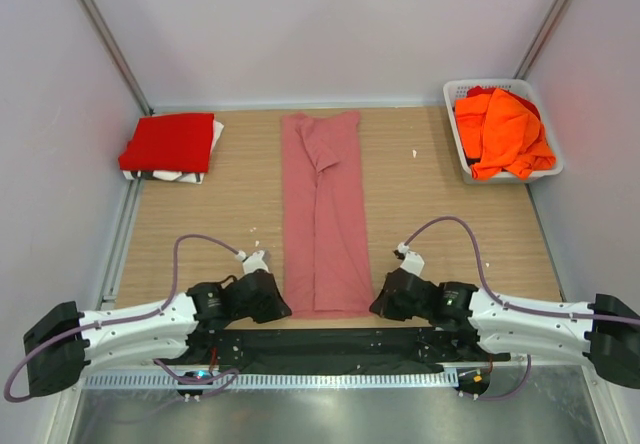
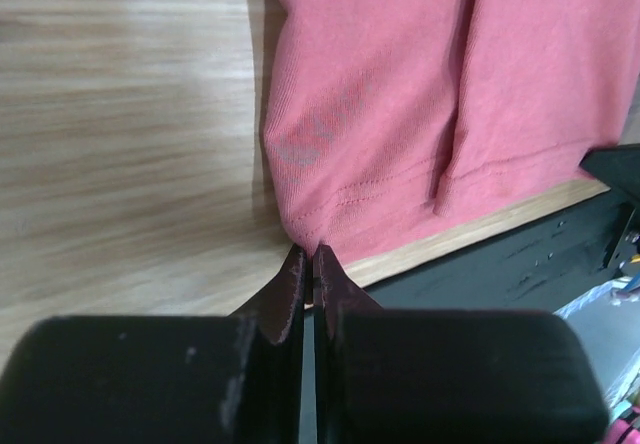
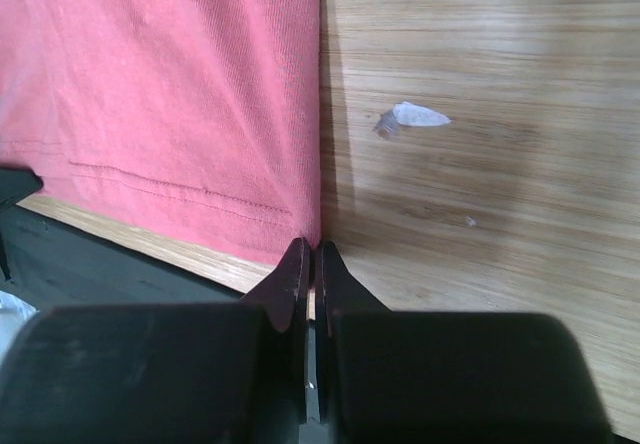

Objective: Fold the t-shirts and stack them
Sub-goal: Fold the tshirt

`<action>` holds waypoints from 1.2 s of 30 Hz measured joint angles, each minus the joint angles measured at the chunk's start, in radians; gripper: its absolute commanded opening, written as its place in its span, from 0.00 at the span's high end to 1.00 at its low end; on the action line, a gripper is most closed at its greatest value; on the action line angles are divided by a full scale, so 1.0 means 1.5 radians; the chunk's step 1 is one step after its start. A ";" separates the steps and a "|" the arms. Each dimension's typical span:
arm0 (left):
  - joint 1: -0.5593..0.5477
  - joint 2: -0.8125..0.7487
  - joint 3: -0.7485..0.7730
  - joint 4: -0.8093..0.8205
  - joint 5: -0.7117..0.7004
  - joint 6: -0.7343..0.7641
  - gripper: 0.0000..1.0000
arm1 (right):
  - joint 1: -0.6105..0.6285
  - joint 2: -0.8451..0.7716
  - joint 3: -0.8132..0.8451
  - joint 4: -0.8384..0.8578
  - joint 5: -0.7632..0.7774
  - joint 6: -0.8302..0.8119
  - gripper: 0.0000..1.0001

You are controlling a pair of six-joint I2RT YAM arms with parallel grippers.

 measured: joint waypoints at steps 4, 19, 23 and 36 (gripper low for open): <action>-0.020 0.010 0.027 -0.032 -0.008 -0.003 1.00 | 0.001 -0.029 0.000 -0.029 0.004 -0.003 0.99; -0.027 0.022 0.227 -0.207 -0.098 0.043 1.00 | 0.002 0.022 0.191 -0.154 0.088 -0.100 0.99; -0.014 0.049 0.302 -0.252 -0.134 0.079 1.00 | -0.023 0.088 0.284 -0.173 0.128 -0.150 0.99; 0.190 0.191 0.442 -0.252 -0.117 0.253 1.00 | -0.201 0.241 0.448 -0.157 0.131 -0.333 0.99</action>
